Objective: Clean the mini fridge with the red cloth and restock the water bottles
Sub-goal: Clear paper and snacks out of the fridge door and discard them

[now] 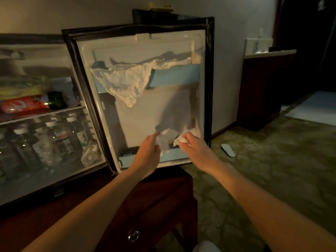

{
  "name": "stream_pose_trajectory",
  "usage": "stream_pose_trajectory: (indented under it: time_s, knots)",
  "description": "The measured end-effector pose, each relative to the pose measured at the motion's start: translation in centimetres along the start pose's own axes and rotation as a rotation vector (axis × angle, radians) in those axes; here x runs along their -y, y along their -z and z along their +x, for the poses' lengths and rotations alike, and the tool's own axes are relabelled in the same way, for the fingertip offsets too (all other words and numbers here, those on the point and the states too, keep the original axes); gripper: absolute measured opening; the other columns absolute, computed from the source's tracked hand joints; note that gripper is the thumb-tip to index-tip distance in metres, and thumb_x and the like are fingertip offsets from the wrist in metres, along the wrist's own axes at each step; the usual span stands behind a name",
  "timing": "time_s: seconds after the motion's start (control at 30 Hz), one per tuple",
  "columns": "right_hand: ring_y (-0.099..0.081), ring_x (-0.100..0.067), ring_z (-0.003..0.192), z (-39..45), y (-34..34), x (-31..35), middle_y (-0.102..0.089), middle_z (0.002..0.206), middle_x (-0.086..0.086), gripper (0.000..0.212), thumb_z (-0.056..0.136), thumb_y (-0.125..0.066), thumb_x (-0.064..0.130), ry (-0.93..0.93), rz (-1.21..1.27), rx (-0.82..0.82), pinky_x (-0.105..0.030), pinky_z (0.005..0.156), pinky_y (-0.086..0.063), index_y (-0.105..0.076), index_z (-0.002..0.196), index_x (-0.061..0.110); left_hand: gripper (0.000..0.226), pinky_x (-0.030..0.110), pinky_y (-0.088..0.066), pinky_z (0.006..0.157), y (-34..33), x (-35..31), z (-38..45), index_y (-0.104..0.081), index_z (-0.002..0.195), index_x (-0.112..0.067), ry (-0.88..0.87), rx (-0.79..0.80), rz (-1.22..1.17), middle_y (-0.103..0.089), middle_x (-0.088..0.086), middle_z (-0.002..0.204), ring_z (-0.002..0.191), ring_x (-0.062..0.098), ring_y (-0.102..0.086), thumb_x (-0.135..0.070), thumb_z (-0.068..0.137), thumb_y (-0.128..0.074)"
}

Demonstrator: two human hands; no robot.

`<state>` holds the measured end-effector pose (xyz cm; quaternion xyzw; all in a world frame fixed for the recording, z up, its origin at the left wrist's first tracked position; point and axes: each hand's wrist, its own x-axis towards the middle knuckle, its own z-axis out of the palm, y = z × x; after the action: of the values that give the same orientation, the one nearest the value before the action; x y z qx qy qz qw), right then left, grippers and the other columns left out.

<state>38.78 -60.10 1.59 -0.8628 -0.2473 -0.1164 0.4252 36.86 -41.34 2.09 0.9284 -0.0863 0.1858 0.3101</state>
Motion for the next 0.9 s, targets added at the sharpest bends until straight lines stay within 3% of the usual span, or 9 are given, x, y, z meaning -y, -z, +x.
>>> stream_pose_trajectory:
  time_s: [0.13, 0.2, 0.27, 0.33, 0.43, 0.6, 0.73, 0.83, 0.9]
  knots:
    - [-0.050, -0.013, 0.091, -4.4, 1.6, -0.9, -0.053, 0.097, 0.000, 0.031, 0.103, -0.035, 0.019, -0.098, 0.073, 0.033, -0.030, 0.083, -0.037, -0.064, 0.106, 0.009, 0.024, 0.018, -0.029, 0.076, -2.0, -2.0, -2.1, -0.064, 0.112, -0.012, -0.101, 0.036, 0.009, -0.047, -0.001, 0.102, 0.098, 0.019, -0.051, -0.007, 0.101, -0.043]
    - [-0.047, -0.011, 0.087, -6.6, 2.3, -2.4, -0.048, 0.093, 0.002, 0.035, 0.105, -0.032, 0.018, -0.134, -0.037, 0.048, -0.023, 0.079, -0.031, -0.065, 0.113, 0.006, 0.017, 0.018, -0.030, 0.073, -3.5, -2.8, -3.1, -0.065, 0.102, -0.012, -0.111, 0.056, -0.021, -0.052, 0.000, 0.100, 0.096, 0.019, -0.053, -0.006, 0.099, -0.049]
    - [-0.047, -0.014, 0.092, -8.5, 2.9, -4.4, -0.045, 0.102, -0.003, 0.036, 0.105, -0.032, 0.016, -0.176, -0.166, 0.077, -0.018, 0.076, -0.028, -0.055, 0.131, 0.010, 0.014, 0.019, -0.032, 0.072, -5.3, -3.8, -4.2, -0.063, 0.105, -0.011, -0.102, 0.078, -0.059, -0.053, -0.001, 0.096, 0.094, 0.021, -0.056, -0.004, 0.096, -0.055]
    - [-0.051, -0.020, 0.103, -10.6, 3.4, -6.9, -0.048, 0.113, -0.009, 0.037, 0.103, -0.036, 0.013, -0.213, -0.214, 0.065, -0.017, 0.082, -0.031, -0.049, 0.138, 0.011, 0.031, 0.020, -0.035, 0.079, -7.4, -5.3, -5.5, -0.057, 0.124, -0.012, -0.064, 0.139, -0.113, -0.054, -0.003, 0.099, 0.100, 0.020, -0.057, -0.003, 0.095, -0.057]
    - [-0.056, -0.015, 0.106, -14.7, 4.3, -10.5, -0.059, 0.122, -0.007, 0.036, 0.099, -0.047, 0.012, -0.278, -0.190, -0.018, -0.020, 0.088, -0.039, -0.052, 0.135, 0.012, 0.038, 0.020, -0.037, 0.087, -11.4, -7.0, -6.9, -0.055, 0.131, -0.019, -0.057, 0.259, -0.121, -0.057, -0.001, 0.109, 0.110, 0.017, -0.056, -0.004, 0.096, -0.057]
    - [-0.060, -0.013, 0.081, -21.7, 6.5, -17.5, -0.065, 0.090, 0.002, 0.011, 0.091, -0.059, 0.014, -0.525, -0.200, -0.108, -0.023, 0.063, -0.043, -0.064, 0.100, 0.018, 0.018, 0.014, -0.030, 0.077, -19.9, -8.6, -7.8, -0.071, 0.109, -0.012, -0.118, 0.394, -0.021, -0.054, -0.002, 0.100, 0.097, 0.013, -0.055, -0.012, 0.098, -0.057]
    - [-0.063, -0.020, 0.084, -26.3, 8.5, -22.8, -0.066, 0.083, -0.001, 0.006, 0.088, -0.065, 0.012, -0.727, -0.215, -0.148, -0.032, 0.072, -0.047, -0.070, 0.091, 0.013, 0.014, 0.020, -0.036, 0.077, -26.9, -10.3, -7.9, -0.068, 0.101, -0.014, -0.122, 0.500, 0.002, -0.056, 0.000, 0.102, 0.092, 0.012, -0.053, -0.015, 0.099, -0.054]
    - [-0.057, -0.017, 0.082, -29.0, 9.7, -26.6, -0.050, 0.072, 0.015, 0.009, 0.086, -0.066, 0.010, -0.826, -0.246, -0.208, -0.033, 0.082, -0.043, -0.073, 0.091, 0.014, 0.014, 0.032, -0.052, 0.081, -32.3, -11.1, -7.8, -0.063, 0.100, -0.018, -0.071, 0.609, 0.017, -0.064, 0.000, 0.100, 0.087, 0.011, -0.059, -0.022, 0.102, -0.050]
    - [-0.058, -0.016, 0.083, -30.2, 10.1, -29.4, -0.053, 0.073, 0.015, 0.011, 0.087, -0.064, 0.012, -0.900, -0.237, -0.206, -0.035, 0.081, -0.049, -0.072, 0.092, 0.017, 0.017, 0.037, -0.055, 0.079, -35.9, -11.5, -7.9, -0.060, 0.100, -0.021, -0.054, 0.666, 0.025, -0.064, -0.004, 0.093, 0.083, 0.010, -0.061, -0.028, 0.103, -0.045]
